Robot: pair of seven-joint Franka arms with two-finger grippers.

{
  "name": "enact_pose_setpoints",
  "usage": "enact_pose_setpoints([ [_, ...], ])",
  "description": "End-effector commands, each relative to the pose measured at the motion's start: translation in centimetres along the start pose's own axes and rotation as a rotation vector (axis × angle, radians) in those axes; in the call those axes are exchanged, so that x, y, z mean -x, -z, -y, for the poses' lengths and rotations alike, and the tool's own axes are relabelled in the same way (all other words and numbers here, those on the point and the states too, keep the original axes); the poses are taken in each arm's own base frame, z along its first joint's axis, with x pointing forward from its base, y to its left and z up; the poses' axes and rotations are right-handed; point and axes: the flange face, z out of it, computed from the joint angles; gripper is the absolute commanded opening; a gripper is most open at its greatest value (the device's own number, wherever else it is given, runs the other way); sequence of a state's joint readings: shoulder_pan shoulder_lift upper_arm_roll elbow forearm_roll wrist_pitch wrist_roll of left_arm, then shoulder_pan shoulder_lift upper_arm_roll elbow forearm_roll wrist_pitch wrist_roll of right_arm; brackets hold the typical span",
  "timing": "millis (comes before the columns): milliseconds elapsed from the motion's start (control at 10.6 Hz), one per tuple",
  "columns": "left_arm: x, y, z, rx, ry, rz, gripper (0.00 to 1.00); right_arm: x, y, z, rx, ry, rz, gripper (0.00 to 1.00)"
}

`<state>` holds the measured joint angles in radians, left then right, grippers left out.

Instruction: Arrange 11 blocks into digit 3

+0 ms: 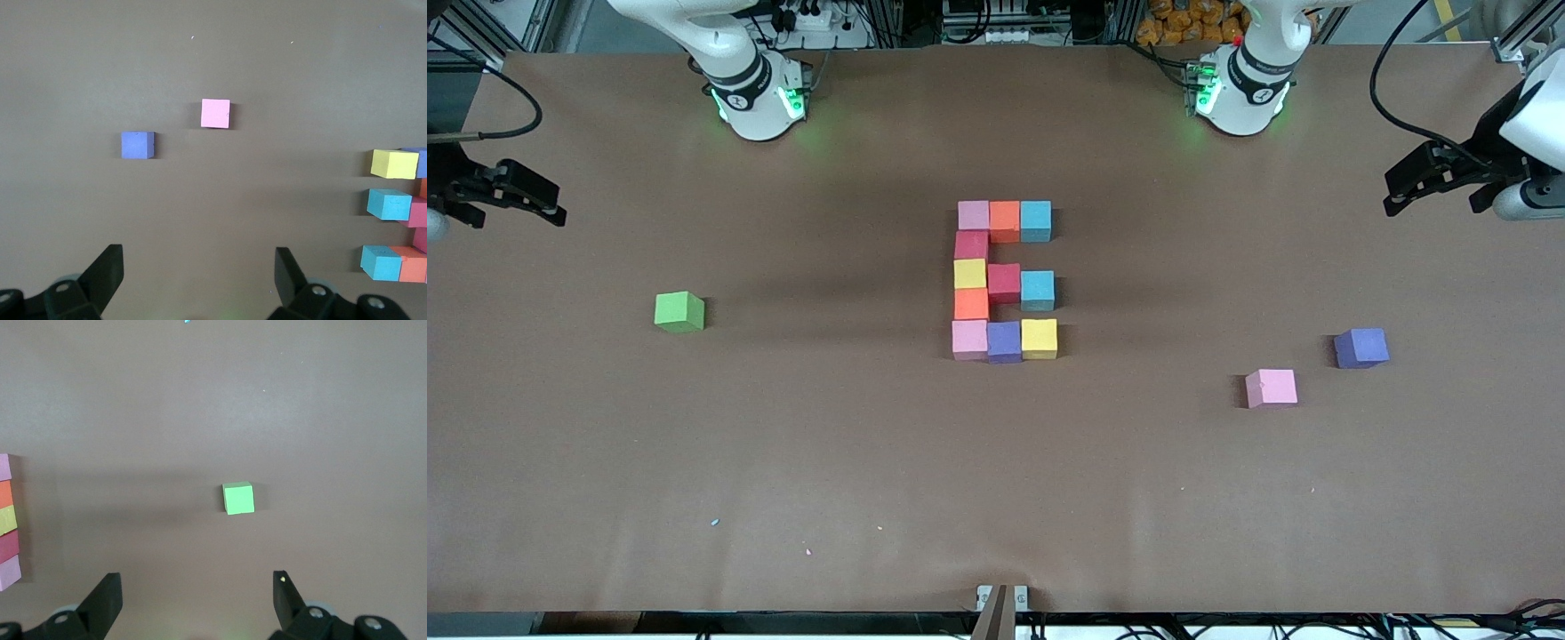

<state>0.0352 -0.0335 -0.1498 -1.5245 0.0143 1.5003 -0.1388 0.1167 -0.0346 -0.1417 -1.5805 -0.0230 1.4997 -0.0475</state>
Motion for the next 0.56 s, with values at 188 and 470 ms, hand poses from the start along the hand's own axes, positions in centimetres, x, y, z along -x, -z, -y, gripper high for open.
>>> enact_pose_setpoints([
  [188,0.38,-0.19,0.15,0.019,-0.001,0.012,1.00,-0.62,0.29,0.07,0.003,0.005,-0.002,1.00],
  [470,0.24,-0.50,-0.23,0.016,-0.010,0.018,1.00,-0.95,0.03,0.18,0.004,0.006,-0.003,1.00],
])
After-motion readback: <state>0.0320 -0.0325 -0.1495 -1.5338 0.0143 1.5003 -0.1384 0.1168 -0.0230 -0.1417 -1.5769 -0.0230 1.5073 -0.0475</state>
